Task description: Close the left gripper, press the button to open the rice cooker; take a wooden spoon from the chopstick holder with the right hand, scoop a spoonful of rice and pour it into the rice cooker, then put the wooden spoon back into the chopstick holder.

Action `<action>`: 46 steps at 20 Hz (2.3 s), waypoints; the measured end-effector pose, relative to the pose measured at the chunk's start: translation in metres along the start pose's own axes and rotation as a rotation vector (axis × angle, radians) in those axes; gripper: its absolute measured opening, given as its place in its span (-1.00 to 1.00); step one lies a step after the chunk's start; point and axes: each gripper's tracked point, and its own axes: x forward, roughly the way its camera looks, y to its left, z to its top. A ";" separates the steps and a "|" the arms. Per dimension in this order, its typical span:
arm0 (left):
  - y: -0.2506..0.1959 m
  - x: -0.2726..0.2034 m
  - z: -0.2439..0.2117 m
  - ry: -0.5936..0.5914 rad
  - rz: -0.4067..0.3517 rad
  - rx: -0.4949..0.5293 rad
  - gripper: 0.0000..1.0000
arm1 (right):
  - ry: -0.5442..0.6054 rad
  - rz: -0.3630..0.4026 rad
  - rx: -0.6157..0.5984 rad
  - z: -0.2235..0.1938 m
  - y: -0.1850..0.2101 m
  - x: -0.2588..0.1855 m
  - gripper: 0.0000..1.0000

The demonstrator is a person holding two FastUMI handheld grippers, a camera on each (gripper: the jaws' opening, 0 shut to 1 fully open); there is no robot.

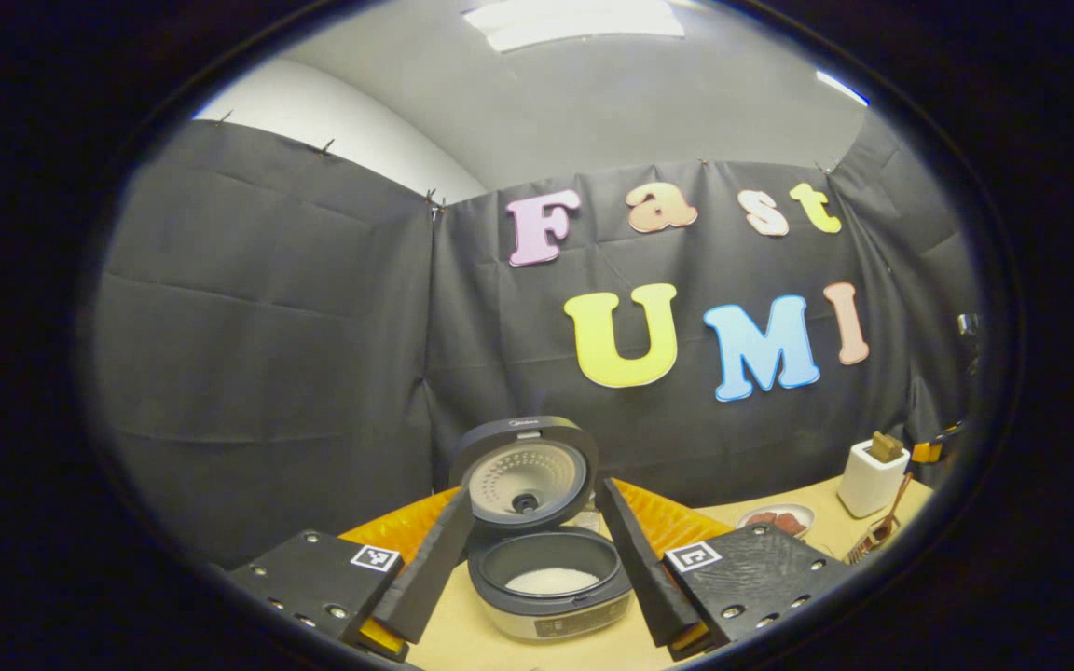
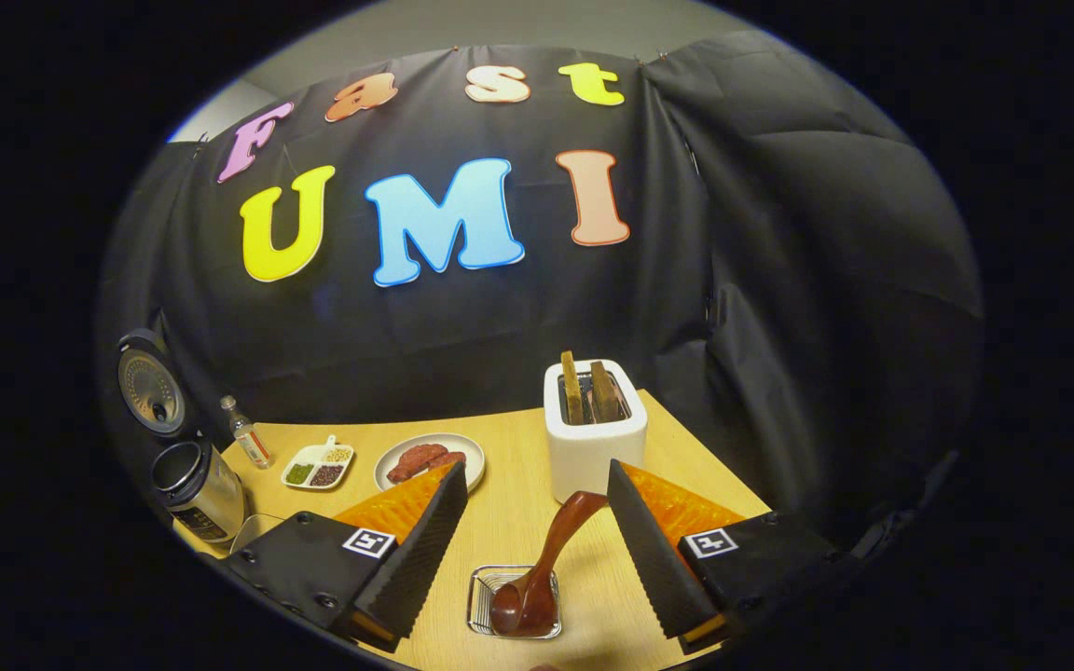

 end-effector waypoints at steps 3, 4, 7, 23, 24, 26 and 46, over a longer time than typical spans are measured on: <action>0.008 -0.006 -0.004 0.009 0.021 0.007 0.70 | 0.084 -0.016 0.006 -0.024 -0.009 0.019 0.93; 0.010 -0.008 -0.005 0.014 0.027 0.010 0.70 | 0.114 -0.020 0.012 -0.031 -0.011 0.023 0.93; 0.018 -0.014 -0.006 0.024 0.045 0.020 0.70 | 0.197 -0.023 0.047 -0.054 -0.016 0.035 0.93; 0.055 -0.031 -0.022 0.062 0.126 0.038 0.76 | 0.421 0.034 0.342 -0.107 -0.006 0.056 -0.65; 0.054 -0.031 -0.021 0.061 0.125 0.041 0.75 | 0.428 0.044 0.340 -0.107 -0.006 0.054 -0.84; 0.054 -0.029 -0.021 0.059 0.118 0.036 0.75 | 0.407 0.047 0.318 -0.102 -0.001 0.048 -0.84; 0.041 0.026 -0.037 0.056 -0.006 -0.028 0.75 | -0.084 0.172 0.023 0.037 0.100 -0.039 -0.77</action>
